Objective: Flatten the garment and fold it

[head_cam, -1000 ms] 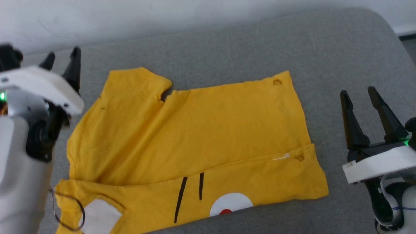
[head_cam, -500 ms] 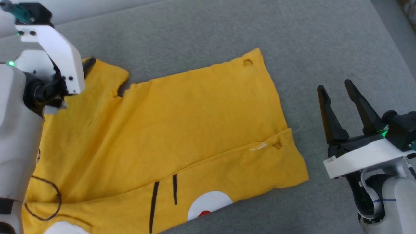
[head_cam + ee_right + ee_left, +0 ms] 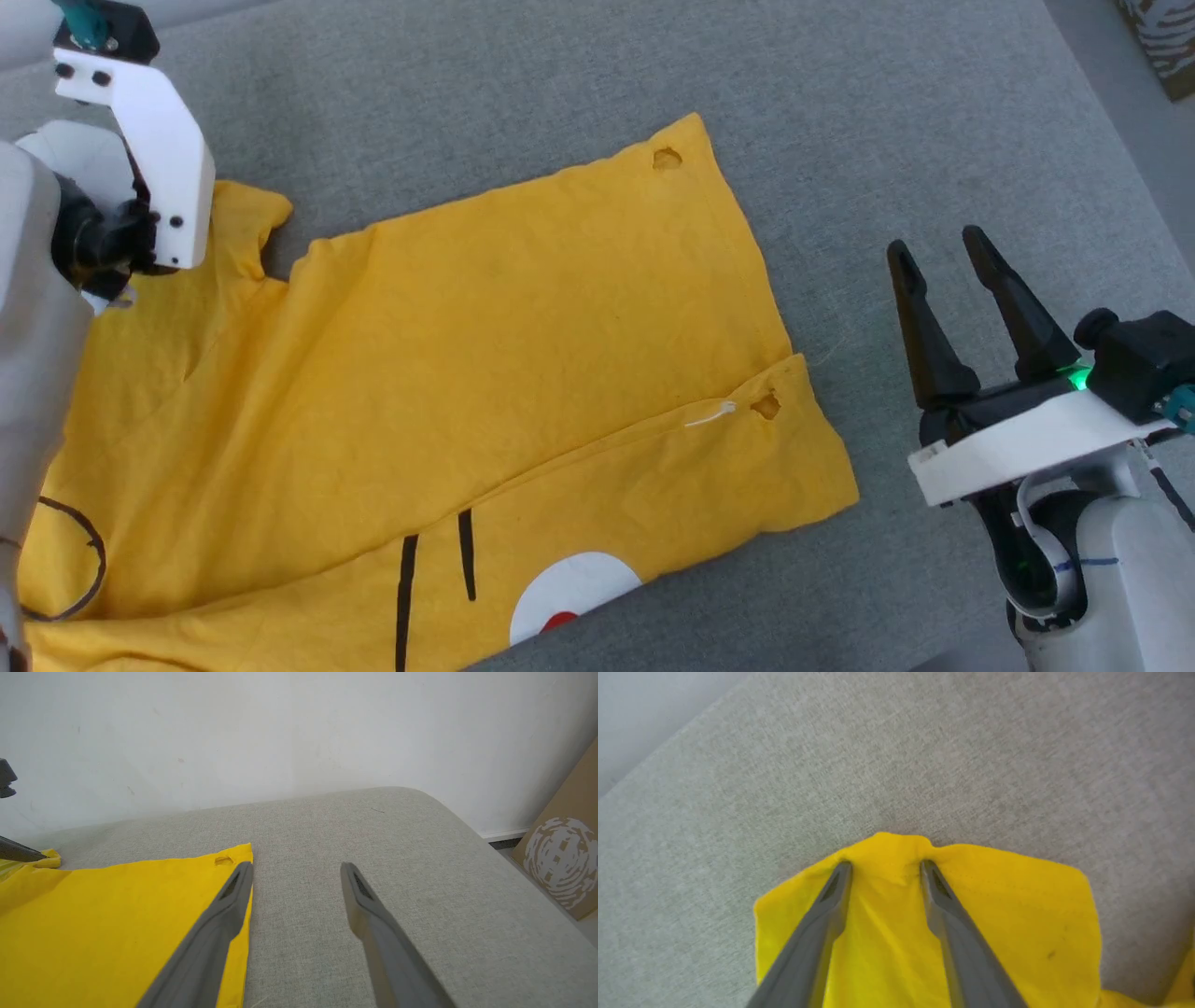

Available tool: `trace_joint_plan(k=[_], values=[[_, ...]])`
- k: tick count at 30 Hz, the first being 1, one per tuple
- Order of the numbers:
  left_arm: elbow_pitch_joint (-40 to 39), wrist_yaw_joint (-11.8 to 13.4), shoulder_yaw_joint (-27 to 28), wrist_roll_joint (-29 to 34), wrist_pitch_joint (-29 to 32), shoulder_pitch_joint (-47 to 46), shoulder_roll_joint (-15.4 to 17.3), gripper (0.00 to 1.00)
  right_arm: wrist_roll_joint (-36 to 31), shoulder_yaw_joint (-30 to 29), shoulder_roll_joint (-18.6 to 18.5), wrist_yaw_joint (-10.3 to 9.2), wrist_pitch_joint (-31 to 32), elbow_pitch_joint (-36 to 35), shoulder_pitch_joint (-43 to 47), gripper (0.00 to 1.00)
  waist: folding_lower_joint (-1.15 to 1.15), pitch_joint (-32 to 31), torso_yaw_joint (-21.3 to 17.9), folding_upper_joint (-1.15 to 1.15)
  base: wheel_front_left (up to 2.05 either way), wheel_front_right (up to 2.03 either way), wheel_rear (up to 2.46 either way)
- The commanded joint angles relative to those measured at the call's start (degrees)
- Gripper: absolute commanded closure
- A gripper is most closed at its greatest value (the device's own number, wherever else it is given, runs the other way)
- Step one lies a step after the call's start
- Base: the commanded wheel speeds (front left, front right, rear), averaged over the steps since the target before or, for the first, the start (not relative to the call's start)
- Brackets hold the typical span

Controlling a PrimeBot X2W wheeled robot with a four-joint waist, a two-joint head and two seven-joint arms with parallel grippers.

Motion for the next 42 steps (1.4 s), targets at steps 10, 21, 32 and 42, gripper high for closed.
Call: trace_joint_plan(k=[10, 21, 32, 42], values=[[4.03, 3.98, 2.04, -2.34, -5.65, 5.28, -2.2, 1.0, 5.65, 1.14, -2.49, -0.04, 3.9, 2.58, -4.35, 0.0, 0.02, -1.03, 2.47, 0.0, 0.0, 0.0, 0.0], [-5.2, 5.2, 6.09, -4.84, -17.47, 4.52, -5.33, 1.0, 17.33, 4.94, -9.75, -0.04, 16.75, 24.86, -24.2, 0.0, 0.02, 0.28, 11.06, 0.0, 0.0, 0.0, 0.0], [-12.62, 4.76, 5.81, -5.78, -20.17, 5.12, -7.27, 1.0, 24.16, 19.89, -12.83, -0.04, 26.49, 38.37, -35.56, 0.0, 0.02, 3.36, 16.67, 0.0, 0.0, 0.0, 0.0], [-13.18, 4.22, 6.72, -7.08, -21.91, 6.35, -6.67, 1.0, 29.25, 27.39, -15.77, -0.04, 36.22, 41.83, -38.9, 1.0, 0.02, 2.59, 16.73, 0.0, 0.0, 0.0, 0.0]])
